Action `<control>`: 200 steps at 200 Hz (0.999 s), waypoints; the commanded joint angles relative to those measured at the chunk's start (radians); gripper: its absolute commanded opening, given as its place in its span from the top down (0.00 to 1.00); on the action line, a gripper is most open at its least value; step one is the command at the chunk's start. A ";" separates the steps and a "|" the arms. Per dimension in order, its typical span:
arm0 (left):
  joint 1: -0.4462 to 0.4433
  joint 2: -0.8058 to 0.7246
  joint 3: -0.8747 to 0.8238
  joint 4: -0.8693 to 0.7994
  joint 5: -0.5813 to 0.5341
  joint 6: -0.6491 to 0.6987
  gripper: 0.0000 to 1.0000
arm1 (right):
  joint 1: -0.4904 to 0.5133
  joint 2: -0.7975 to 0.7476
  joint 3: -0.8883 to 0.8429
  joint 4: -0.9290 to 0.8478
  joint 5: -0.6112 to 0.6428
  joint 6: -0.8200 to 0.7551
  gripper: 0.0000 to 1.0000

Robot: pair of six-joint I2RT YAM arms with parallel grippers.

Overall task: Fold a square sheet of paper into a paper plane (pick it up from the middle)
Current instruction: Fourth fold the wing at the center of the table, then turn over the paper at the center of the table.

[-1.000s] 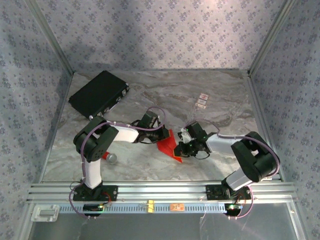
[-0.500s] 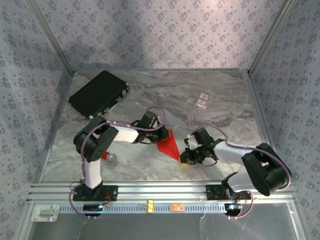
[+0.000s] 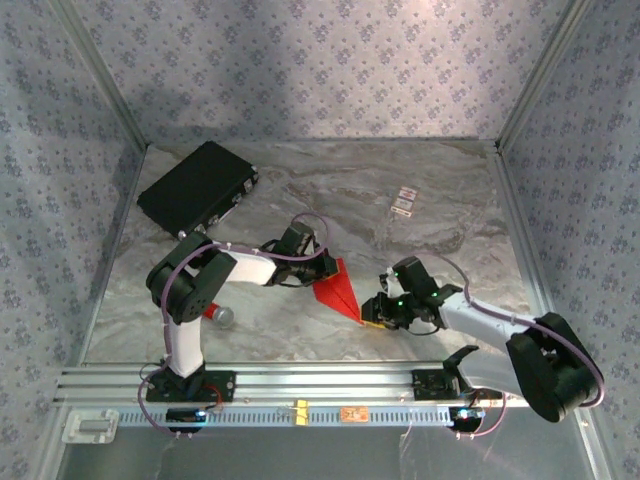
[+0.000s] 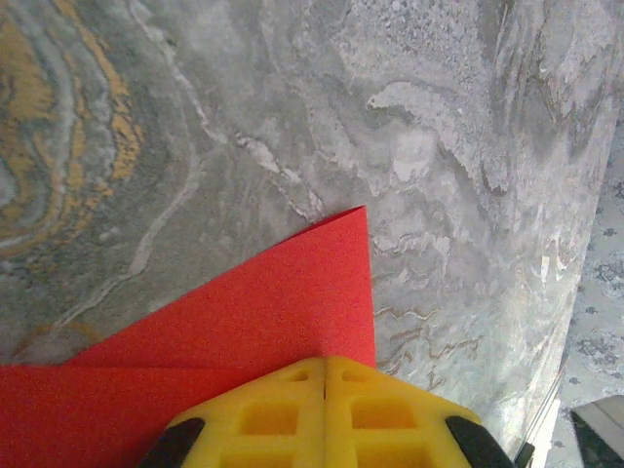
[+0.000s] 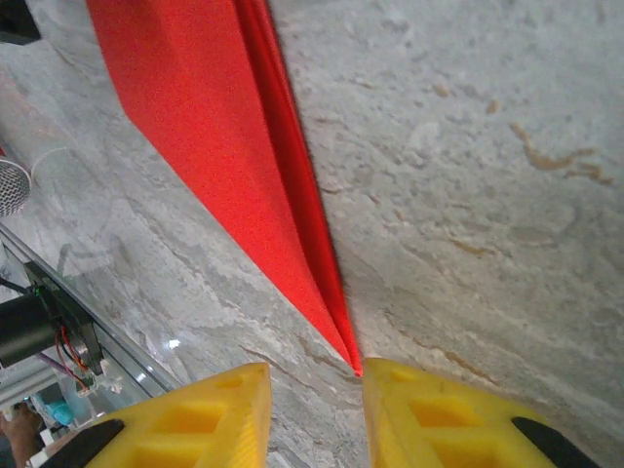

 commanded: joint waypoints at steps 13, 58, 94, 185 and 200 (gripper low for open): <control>0.013 0.019 -0.031 -0.060 -0.036 -0.012 0.94 | 0.011 0.031 0.018 -0.008 -0.022 0.039 0.69; 0.012 0.024 -0.038 -0.040 -0.029 -0.026 0.94 | 0.013 0.060 0.017 0.014 -0.032 0.048 0.70; 0.013 0.025 -0.037 -0.041 -0.029 -0.028 0.94 | 0.012 0.078 0.019 0.042 -0.044 0.057 0.71; 0.013 0.022 -0.047 -0.035 -0.027 -0.029 0.94 | 0.011 0.091 0.038 0.004 -0.048 0.031 0.73; 0.015 0.020 -0.048 -0.035 -0.027 -0.029 0.94 | 0.010 0.092 0.039 0.010 -0.055 0.033 0.73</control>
